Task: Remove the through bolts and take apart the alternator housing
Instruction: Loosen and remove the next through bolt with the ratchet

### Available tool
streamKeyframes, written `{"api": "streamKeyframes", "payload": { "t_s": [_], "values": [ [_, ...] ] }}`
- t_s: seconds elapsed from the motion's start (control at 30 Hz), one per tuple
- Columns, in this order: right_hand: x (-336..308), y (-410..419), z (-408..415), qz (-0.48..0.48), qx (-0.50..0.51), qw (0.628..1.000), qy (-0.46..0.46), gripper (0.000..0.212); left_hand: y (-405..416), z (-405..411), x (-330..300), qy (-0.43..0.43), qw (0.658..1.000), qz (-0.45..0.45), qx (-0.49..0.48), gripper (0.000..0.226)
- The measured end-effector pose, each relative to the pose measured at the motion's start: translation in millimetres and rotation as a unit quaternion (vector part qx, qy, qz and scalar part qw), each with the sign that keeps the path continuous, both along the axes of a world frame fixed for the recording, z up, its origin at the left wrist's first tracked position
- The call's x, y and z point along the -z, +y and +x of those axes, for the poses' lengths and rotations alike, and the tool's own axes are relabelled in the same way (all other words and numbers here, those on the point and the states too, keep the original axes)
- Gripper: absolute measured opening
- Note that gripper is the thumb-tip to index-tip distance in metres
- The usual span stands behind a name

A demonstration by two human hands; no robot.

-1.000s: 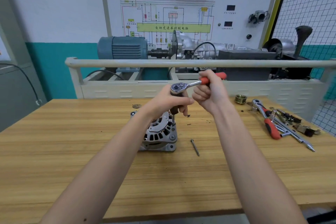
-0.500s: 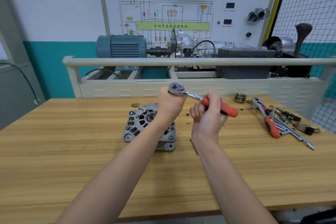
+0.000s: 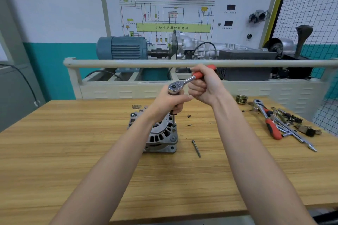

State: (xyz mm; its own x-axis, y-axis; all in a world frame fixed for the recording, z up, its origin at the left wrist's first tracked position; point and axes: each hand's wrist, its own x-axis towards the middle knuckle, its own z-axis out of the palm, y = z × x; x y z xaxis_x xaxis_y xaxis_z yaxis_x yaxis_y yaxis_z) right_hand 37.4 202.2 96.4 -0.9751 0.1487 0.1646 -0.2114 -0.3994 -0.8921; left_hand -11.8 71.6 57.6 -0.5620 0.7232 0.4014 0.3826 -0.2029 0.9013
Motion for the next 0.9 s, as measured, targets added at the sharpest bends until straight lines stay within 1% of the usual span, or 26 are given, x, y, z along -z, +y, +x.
{"api": "streamKeyframes", "payload": {
  "t_s": [0.07,0.13,0.17,0.23,0.33,0.4,0.43,0.5,0.57,0.63,0.73,0.8,0.9],
  "values": [
    [7,-8,1,-0.043,0.058,0.997,0.022,0.058,7,4,6,-0.014,0.998,0.031,-0.06,0.046],
    [16,-16,7,-0.095,0.129,0.986,0.051,0.05,11,8,8,-0.015,0.992,0.049,-0.112,0.044],
    [20,-20,12,-0.12,0.16,0.977,0.069,0.045,12,9,7,-0.018,0.99,0.053,-0.127,0.042],
    [31,-30,22,-0.151,0.219,0.958,0.109,0.042,15,9,7,-0.025,0.987,0.058,-0.146,0.041],
    [52,-53,36,-0.155,0.307,0.922,0.177,0.04,21,14,11,-0.014,0.971,0.087,-0.22,0.042],
    [64,-65,40,-0.148,0.331,0.907,0.216,0.034,25,16,15,-0.008,0.959,0.109,-0.263,0.039],
    [66,-67,41,-0.144,0.334,0.904,0.224,0.032,26,17,16,-0.008,0.956,0.114,-0.269,0.039],
    [63,-62,39,-0.146,0.323,0.91,0.216,0.034,25,15,17,-0.026,0.961,0.114,-0.251,0.042],
    [53,-49,35,-0.148,0.285,0.929,0.183,0.038,19,15,16,-0.023,0.972,0.092,-0.216,0.044],
    [40,-31,29,-0.136,0.219,0.957,0.133,0.046,10,13,13,0.021,0.984,0.045,-0.171,0.039],
    [19,-8,17,-0.066,0.085,0.993,0.058,0.055,-3,7,4,0.059,0.997,-0.02,-0.05,0.032],
    [9,1,9,-0.027,0.017,0.999,0.023,0.056,-7,4,-2,0.053,0.998,-0.037,0.005,0.033],
    [1,4,2,-0.001,-0.025,1.0,0.004,0.056,-3,4,-1,0.009,1.0,-0.006,0.017,0.039]
  ]
}}
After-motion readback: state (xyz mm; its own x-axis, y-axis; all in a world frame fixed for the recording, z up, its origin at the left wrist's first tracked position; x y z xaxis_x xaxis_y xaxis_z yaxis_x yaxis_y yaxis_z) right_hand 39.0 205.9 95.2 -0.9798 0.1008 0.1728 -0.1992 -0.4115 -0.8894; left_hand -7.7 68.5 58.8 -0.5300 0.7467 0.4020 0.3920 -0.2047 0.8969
